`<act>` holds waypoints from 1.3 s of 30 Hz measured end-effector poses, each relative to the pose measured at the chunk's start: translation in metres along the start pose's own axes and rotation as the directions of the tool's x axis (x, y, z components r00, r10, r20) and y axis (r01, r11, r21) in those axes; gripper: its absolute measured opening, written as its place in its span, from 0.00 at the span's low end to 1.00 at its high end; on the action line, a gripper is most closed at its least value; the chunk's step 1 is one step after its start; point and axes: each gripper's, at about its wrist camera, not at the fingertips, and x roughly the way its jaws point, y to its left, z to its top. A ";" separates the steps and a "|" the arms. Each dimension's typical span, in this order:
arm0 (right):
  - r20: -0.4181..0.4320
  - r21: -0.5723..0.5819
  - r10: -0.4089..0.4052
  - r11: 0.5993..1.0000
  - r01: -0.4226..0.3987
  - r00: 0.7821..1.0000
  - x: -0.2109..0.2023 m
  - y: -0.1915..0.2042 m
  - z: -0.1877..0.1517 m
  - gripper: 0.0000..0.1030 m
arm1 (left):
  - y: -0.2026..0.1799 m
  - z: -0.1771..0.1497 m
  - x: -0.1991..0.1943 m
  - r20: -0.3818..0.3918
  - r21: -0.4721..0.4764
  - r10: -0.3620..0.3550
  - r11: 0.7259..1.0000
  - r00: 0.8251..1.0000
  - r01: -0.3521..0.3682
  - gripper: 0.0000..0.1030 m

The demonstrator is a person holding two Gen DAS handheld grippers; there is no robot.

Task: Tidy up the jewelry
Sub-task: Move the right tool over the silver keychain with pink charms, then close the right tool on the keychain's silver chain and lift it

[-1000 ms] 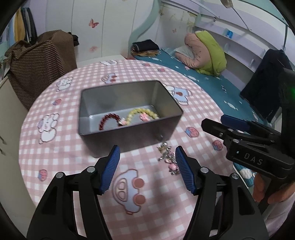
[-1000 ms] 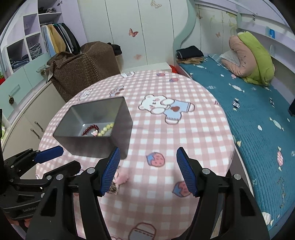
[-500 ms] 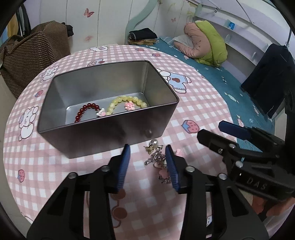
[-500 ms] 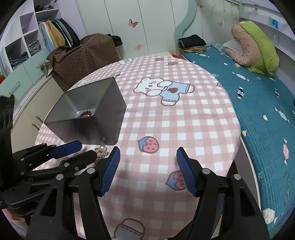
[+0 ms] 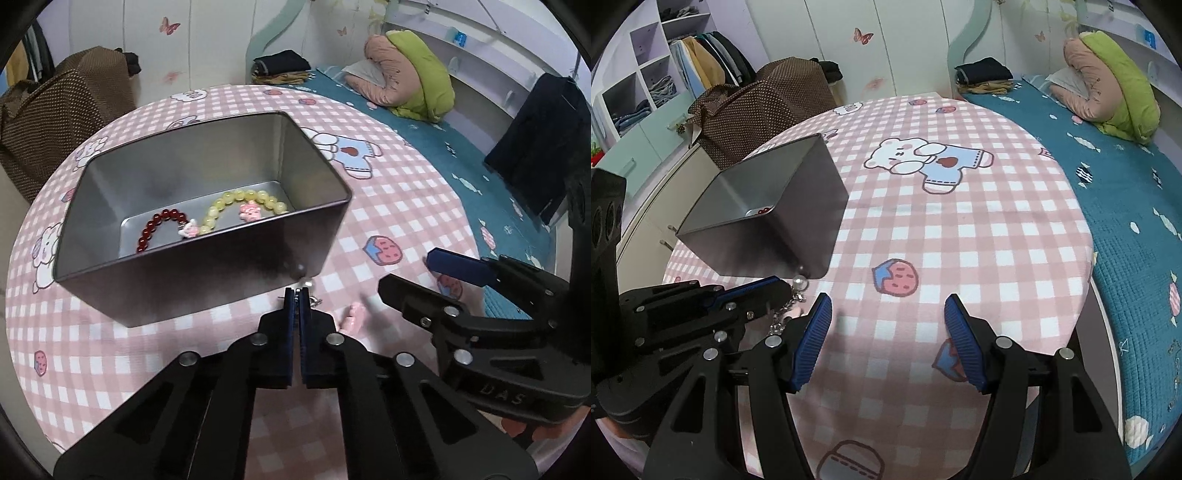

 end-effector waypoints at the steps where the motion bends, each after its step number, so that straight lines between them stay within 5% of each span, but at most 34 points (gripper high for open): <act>1: 0.003 -0.005 0.000 1.000 0.000 1.000 -0.001 0.001 0.000 0.59 | 0.002 0.000 -0.001 0.001 -0.007 -0.004 1.000 1.000 0.004 0.02; 15: 0.014 -0.001 -0.009 1.000 0.009 1.000 -0.007 0.004 0.003 0.59 | 0.009 0.000 -0.024 0.050 -0.032 -0.024 0.999 0.998 0.026 0.02; 23: 0.013 -0.097 0.013 0.995 -0.012 1.000 -0.008 0.032 0.006 0.58 | 0.025 -0.010 -0.041 0.079 -0.058 -0.023 0.998 0.997 0.028 0.02; 33: -0.057 -0.269 0.051 0.961 -0.064 0.997 0.007 0.083 0.006 0.40 | 0.049 -0.026 -0.052 0.088 -0.097 -0.027 0.995 0.996 0.035 0.02; 39: -0.135 -0.300 -0.010 0.954 -0.032 0.991 0.032 0.095 0.006 0.33 | 0.060 -0.032 -0.053 0.093 -0.112 -0.043 0.992 0.995 0.053 0.02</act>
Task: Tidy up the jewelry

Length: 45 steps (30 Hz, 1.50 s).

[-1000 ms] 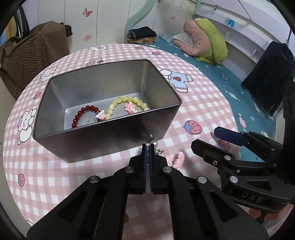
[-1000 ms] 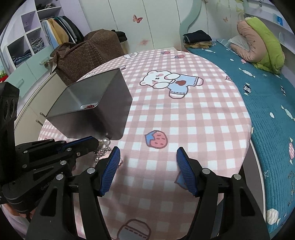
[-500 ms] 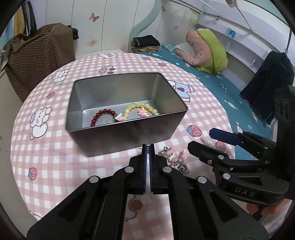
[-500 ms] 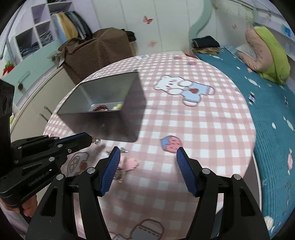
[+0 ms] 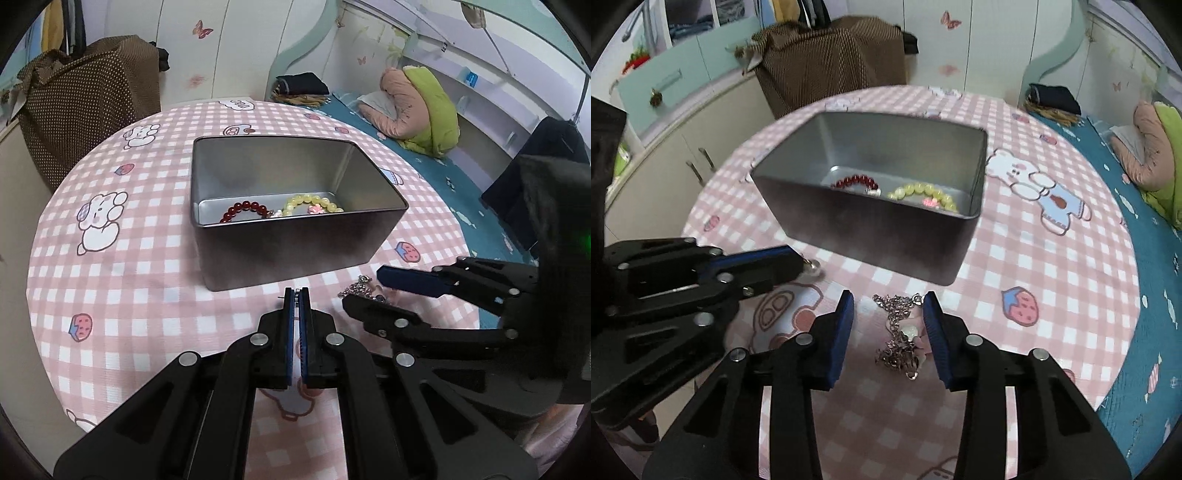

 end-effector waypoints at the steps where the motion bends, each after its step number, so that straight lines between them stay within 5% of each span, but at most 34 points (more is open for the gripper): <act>1: -0.008 -0.002 -0.009 1.000 0.009 1.000 0.003 0.001 0.001 0.33 | 0.002 0.000 0.000 0.000 -0.004 0.001 1.000 1.000 -0.001 0.02; 11: -0.020 0.006 -0.051 0.999 0.051 0.999 0.009 -0.001 0.004 0.10 | 0.013 -0.001 0.001 -0.007 -0.026 -0.008 1.000 1.000 0.008 0.02; 45: 0.218 0.131 0.015 0.990 -0.045 0.976 -0.074 -0.035 0.024 0.10 | 0.006 0.029 -0.034 0.102 0.000 -0.001 1.000 0.995 0.001 0.02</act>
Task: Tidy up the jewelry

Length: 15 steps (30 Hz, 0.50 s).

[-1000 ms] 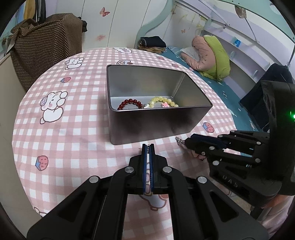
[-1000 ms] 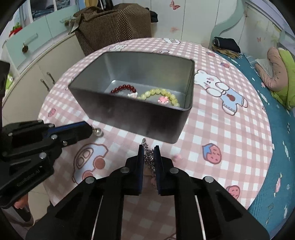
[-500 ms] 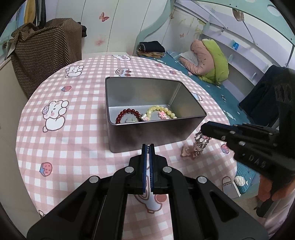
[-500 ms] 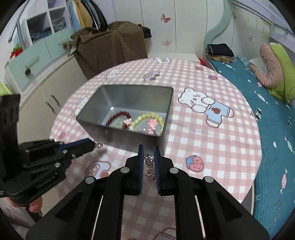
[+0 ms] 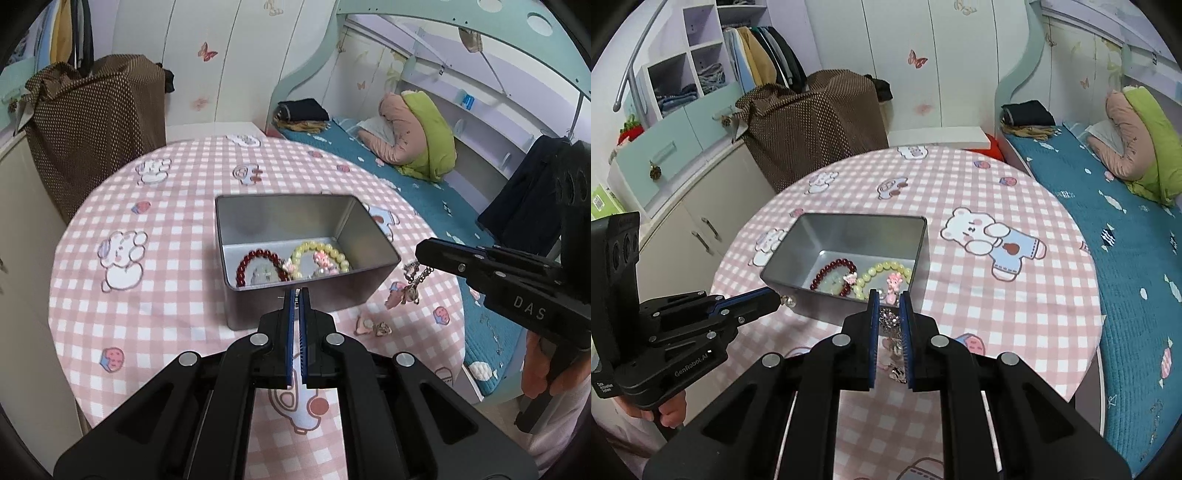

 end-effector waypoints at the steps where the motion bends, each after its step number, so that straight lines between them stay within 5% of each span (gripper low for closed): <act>1: 0.007 0.000 0.009 1.000 -0.009 1.000 -0.002 0.000 0.001 0.10 | 0.000 0.001 -0.002 0.006 0.000 0.000 1.000 1.000 0.000 0.02; 6: -0.015 -0.013 0.047 0.999 -0.048 0.999 0.000 0.004 -0.003 0.10 | 0.000 0.004 -0.008 0.024 -0.002 0.002 1.000 1.000 -0.002 0.02; 15: -0.207 0.025 0.058 0.998 -0.054 0.977 0.042 -0.001 -0.049 0.15 | 0.002 -0.005 -0.001 -0.008 -0.014 0.004 1.000 1.000 -0.004 0.02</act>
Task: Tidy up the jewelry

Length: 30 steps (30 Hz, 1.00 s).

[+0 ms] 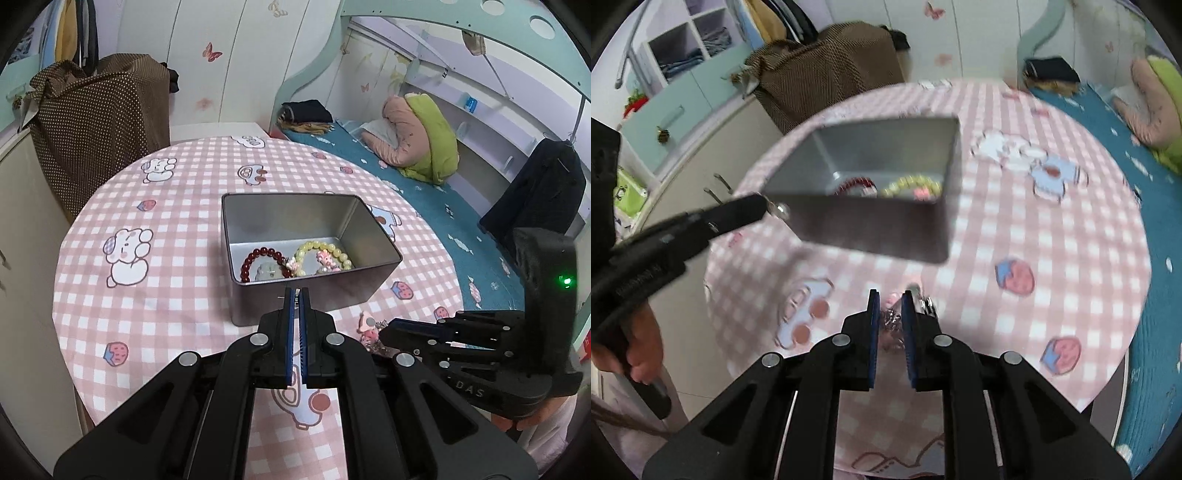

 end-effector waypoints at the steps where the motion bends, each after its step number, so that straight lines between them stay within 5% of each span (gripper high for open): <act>1: 0.007 0.004 -0.006 1.000 0.006 1.000 -0.002 -0.001 -0.001 0.16 | 0.000 -0.001 0.000 -0.002 0.002 -0.002 1.000 1.000 0.002 0.02; 13: -0.013 -0.050 -0.029 0.998 0.028 1.000 0.003 0.004 -0.020 0.23 | 0.003 -0.018 0.014 -0.066 -0.012 -0.004 1.000 0.998 0.003 0.02; 20: 0.014 -0.071 -0.054 0.996 0.055 0.998 0.000 0.009 -0.012 0.00 | 0.004 -0.019 0.014 -0.070 -0.018 -0.006 1.000 0.998 0.004 0.02; 25: 0.084 -0.094 -0.055 0.994 0.063 0.995 -0.023 0.010 0.002 0.00 | 0.005 -0.016 0.011 -0.054 -0.018 -0.004 1.000 0.999 0.003 0.02; 28: 0.094 -0.148 -0.074 0.985 0.087 0.993 -0.025 0.017 0.003 0.04 | 0.005 -0.014 0.008 -0.046 -0.016 -0.003 1.000 0.999 0.002 0.02; 30: 0.069 -0.128 -0.065 0.989 0.074 0.995 -0.020 0.014 0.000 0.17 | 0.005 -0.014 0.007 -0.045 -0.017 -0.001 1.000 0.999 0.000 0.02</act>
